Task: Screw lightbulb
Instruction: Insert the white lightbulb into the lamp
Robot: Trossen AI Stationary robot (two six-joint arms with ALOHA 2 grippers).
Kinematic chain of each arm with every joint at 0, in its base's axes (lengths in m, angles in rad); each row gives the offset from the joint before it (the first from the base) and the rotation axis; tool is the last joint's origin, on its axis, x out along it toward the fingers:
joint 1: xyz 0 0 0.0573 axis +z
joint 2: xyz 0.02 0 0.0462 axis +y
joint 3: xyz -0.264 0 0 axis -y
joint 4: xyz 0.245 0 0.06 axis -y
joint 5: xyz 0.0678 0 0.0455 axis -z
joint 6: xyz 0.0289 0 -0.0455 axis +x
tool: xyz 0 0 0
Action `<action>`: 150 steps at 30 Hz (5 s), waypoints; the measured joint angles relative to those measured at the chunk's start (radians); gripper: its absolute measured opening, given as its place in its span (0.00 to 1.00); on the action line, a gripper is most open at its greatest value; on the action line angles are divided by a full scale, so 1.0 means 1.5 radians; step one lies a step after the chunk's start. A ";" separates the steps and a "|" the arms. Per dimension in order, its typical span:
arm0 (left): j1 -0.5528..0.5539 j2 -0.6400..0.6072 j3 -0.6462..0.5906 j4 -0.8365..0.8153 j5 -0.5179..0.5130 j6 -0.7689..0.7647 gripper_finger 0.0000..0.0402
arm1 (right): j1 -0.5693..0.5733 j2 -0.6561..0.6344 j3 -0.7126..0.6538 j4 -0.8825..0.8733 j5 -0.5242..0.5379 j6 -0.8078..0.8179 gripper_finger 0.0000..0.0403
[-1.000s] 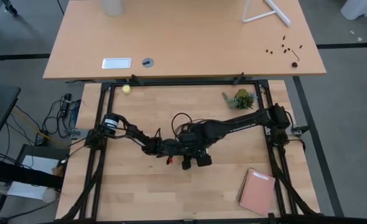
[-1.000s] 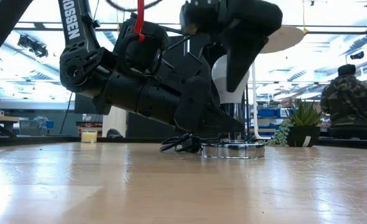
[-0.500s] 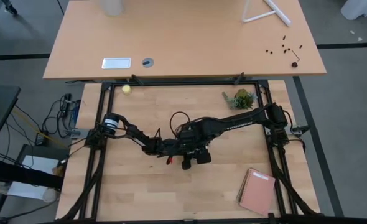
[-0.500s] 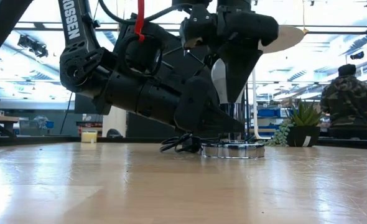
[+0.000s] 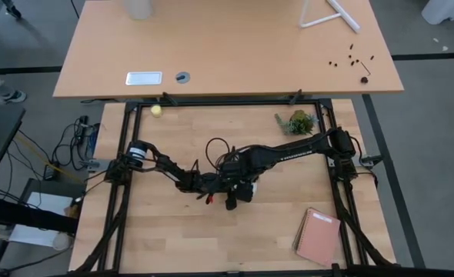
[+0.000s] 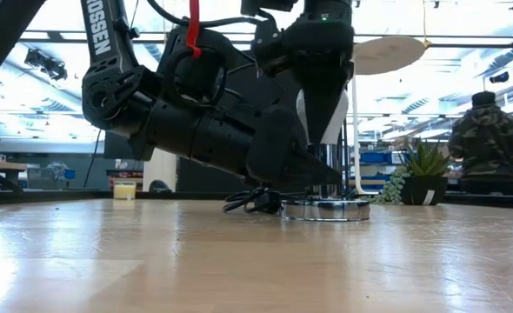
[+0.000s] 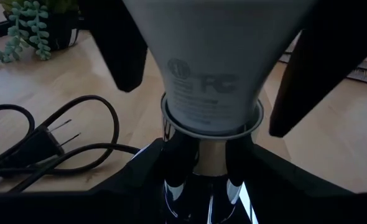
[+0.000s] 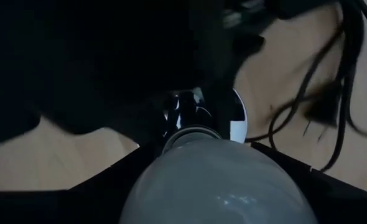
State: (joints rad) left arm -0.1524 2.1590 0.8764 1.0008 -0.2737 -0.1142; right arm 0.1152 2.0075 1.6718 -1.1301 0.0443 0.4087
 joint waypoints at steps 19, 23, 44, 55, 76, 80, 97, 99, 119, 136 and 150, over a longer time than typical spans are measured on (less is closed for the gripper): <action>0.001 -0.001 -0.002 0.004 -0.034 -0.028 0.47 | 0.000 0.001 -0.001 -0.005 0.076 0.487 0.66; 0.000 -0.001 -0.002 0.006 -0.034 -0.029 0.47 | 0.000 0.001 -0.001 -0.005 0.092 0.458 0.69; 0.000 -0.002 0.000 -0.010 -0.030 -0.028 0.47 | 0.073 -0.184 -0.016 0.012 0.212 0.175 0.85; 0.000 -0.002 0.000 -0.012 -0.028 -0.016 0.47 | 0.158 -0.296 -0.290 0.215 0.271 0.159 0.85; -0.001 -0.001 0.001 -0.019 -0.015 0.000 0.47 | 0.085 -0.370 -0.703 0.877 0.159 -0.112 0.81; -0.001 -0.002 0.001 -0.037 -0.030 -0.010 0.47 | 0.085 -0.370 -0.702 0.870 0.114 -0.123 0.81; 0.001 -0.002 0.000 -0.050 -0.048 -0.002 0.47 | 0.161 -0.472 -0.701 0.740 0.176 -0.093 0.79; 0.000 -0.002 0.000 -0.050 -0.044 0.002 0.47 | 0.144 -0.467 -0.702 0.737 0.182 -0.093 0.78; -0.003 0.000 -0.002 0.004 0.058 0.043 0.47 | 0.051 -0.337 -0.410 0.337 0.050 -0.185 0.77; -0.005 0.003 0.041 -0.005 0.038 0.070 0.47 | 0.062 -0.197 -0.209 0.177 0.024 -0.165 0.82; -0.004 0.001 0.089 -0.062 0.025 0.050 0.47 | 0.063 -0.191 -0.192 0.129 0.041 -0.180 0.78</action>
State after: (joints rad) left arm -0.1586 2.1609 1.0106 0.9073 -0.2369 -0.0396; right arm 0.2100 1.7203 1.3846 -0.9360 0.1061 0.1391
